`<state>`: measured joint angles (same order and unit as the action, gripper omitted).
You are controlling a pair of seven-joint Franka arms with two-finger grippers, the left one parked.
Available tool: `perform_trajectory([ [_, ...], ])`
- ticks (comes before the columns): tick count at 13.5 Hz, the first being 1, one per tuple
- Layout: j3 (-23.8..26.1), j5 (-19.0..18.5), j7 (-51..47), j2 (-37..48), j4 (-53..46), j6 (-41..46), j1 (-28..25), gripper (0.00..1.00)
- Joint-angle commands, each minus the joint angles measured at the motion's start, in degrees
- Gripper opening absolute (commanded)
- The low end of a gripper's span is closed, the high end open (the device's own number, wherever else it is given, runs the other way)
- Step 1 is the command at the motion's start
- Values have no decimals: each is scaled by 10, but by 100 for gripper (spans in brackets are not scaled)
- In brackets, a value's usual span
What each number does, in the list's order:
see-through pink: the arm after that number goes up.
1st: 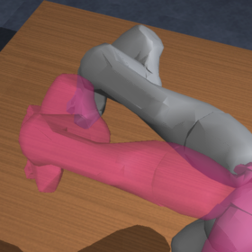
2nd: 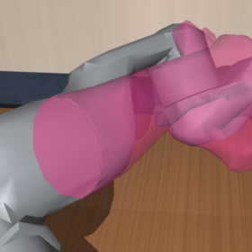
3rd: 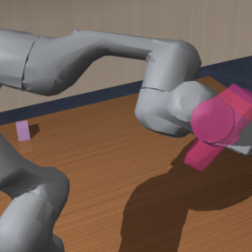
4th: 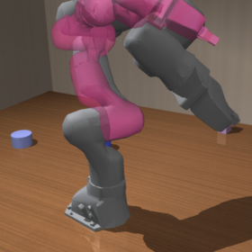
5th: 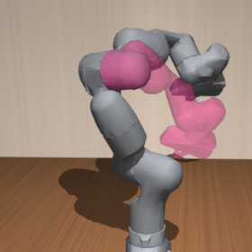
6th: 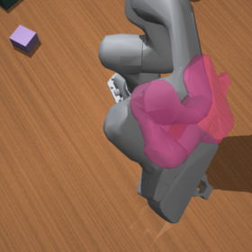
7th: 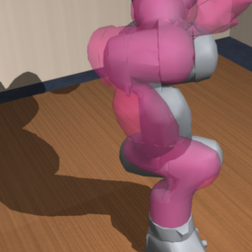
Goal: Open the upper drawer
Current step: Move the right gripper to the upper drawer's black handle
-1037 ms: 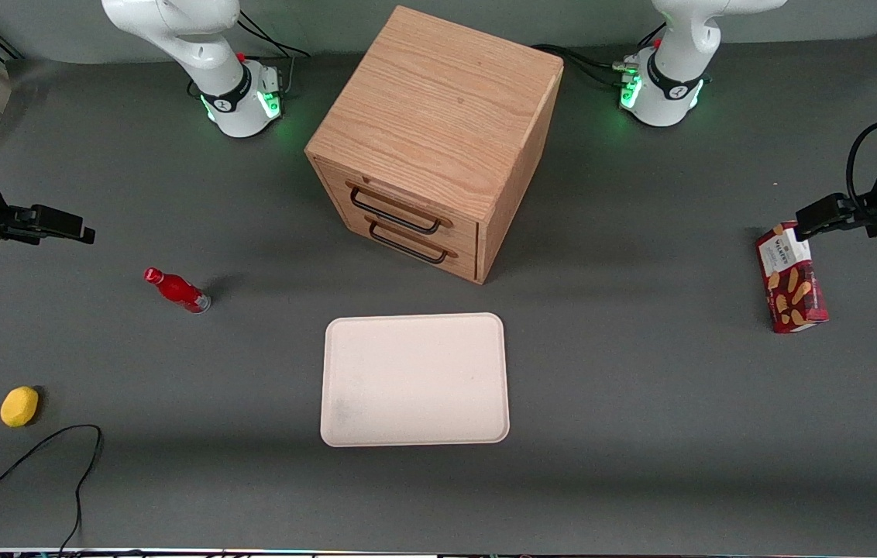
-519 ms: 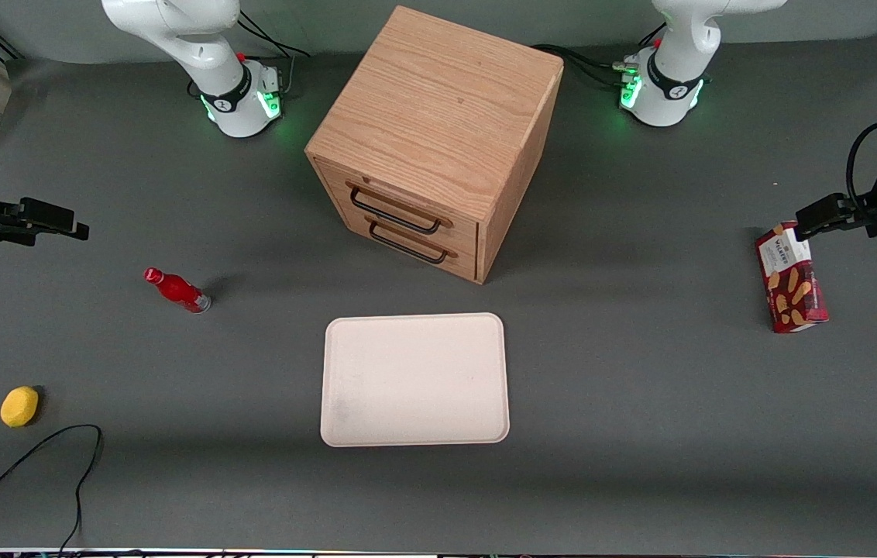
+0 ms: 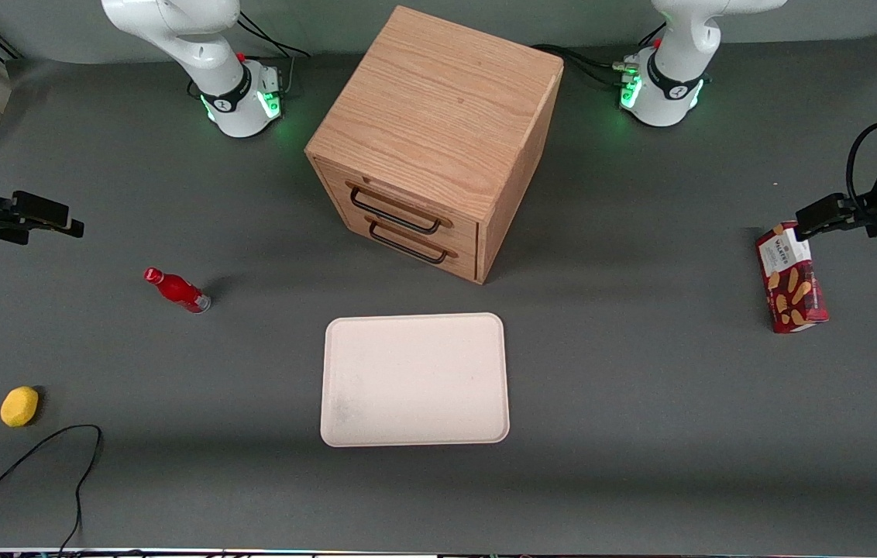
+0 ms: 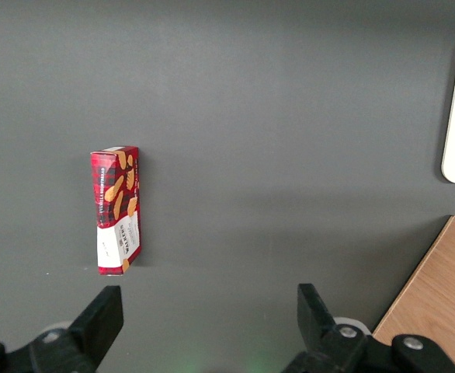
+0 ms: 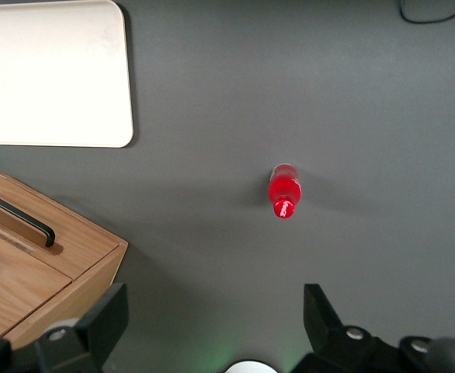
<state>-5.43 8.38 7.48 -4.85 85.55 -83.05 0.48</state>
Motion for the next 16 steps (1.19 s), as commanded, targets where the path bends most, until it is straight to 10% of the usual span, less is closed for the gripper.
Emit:
perform_trajectory([
  [1, 2, 7, 66, -3, -26, 12, -12, 100],
  [12, 3, -27, 75, -25, -19, -22, -204, 100],
  [16, 9, 40, 155, -80, -20, -11, -236, 100],
])
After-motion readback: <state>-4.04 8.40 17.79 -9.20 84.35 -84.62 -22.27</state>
